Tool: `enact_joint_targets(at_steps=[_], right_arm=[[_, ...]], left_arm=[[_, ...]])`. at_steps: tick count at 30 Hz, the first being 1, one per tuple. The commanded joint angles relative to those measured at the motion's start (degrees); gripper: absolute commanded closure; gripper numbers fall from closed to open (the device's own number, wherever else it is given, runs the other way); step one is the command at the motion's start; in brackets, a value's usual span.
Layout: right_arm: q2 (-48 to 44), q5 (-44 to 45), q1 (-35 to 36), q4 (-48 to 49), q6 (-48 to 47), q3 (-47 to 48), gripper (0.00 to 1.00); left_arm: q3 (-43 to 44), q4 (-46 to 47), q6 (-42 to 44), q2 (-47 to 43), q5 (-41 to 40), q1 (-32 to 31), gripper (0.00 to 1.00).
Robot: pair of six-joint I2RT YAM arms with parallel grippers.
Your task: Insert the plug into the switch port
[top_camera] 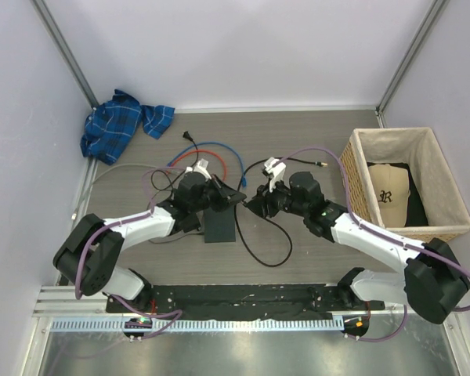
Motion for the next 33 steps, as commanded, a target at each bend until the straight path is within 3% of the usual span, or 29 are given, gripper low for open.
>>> enact_joint_targets(at_steps=[1, 14, 27, 30, 33], right_arm=[[-2.8, 1.5, 0.3, 7.2, -0.7, 0.1, 0.56], [2.7, -1.0, 0.3, 4.9, -4.8, 2.3, 0.52], [4.9, -2.8, 0.3, 4.7, -5.3, 3.7, 0.62], [4.9, -2.8, 0.4, 4.7, -5.1, 3.7, 0.67], [5.0, -2.7, 0.4, 4.3, -5.1, 4.1, 0.81]], left_arm=[[-0.8, 0.4, -5.1, -1.7, -1.9, 0.3, 1.0], [-2.6, 3.4, -9.1, -3.2, -2.3, 0.3, 1.0], [-3.0, 5.6, -10.8, -2.5, -1.1, 0.3, 1.0], [-2.9, 5.7, -10.8, -2.4, -0.7, 0.3, 1.0], [-2.8, 5.6, -10.8, -2.4, -0.6, 0.3, 1.0]])
